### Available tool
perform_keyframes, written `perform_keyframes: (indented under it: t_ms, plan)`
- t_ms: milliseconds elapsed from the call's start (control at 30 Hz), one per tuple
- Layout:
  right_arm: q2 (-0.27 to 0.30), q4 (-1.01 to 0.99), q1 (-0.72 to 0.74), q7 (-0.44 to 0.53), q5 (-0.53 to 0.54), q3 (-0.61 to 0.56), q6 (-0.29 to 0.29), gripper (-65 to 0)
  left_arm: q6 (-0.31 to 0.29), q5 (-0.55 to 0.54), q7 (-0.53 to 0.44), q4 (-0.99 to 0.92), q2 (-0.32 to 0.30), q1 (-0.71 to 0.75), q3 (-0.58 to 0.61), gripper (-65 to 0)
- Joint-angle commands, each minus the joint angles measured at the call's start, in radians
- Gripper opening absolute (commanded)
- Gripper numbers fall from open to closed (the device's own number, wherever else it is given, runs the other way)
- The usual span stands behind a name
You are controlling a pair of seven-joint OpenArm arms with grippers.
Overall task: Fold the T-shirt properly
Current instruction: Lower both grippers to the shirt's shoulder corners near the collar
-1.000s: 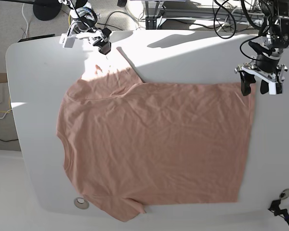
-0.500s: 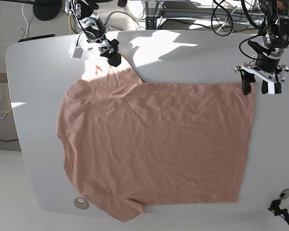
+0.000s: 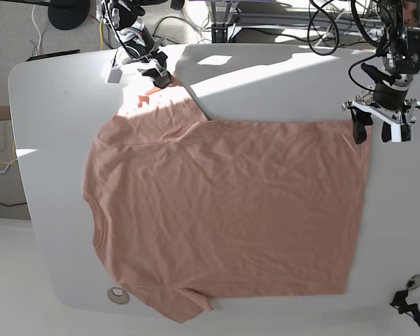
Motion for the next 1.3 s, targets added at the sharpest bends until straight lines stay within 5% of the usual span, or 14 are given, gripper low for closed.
perform_keyframes:
  t_ms: [0, 333, 1267]
  plan:
    - [0.004, 0.008, -0.006, -0.018, -0.013, 0.000, -0.010, -65.0, -0.002, -0.005, -0.019, -0.008, -0.011, -0.002, -0.008, -26.1]
    - [0.006, 0.007, 0.006, -0.018, -0.017, 0.000, -0.010, -65.0, -0.123, -0.125, 0.014, -0.195, -0.011, -0.088, -0.086, -26.0]
    - [0.006, 0.007, 0.020, -0.018, -0.017, 0.000, -0.010, -65.0, -0.131, -0.103, 0.014, -0.464, -0.007, -0.179, 0.034, -26.7]
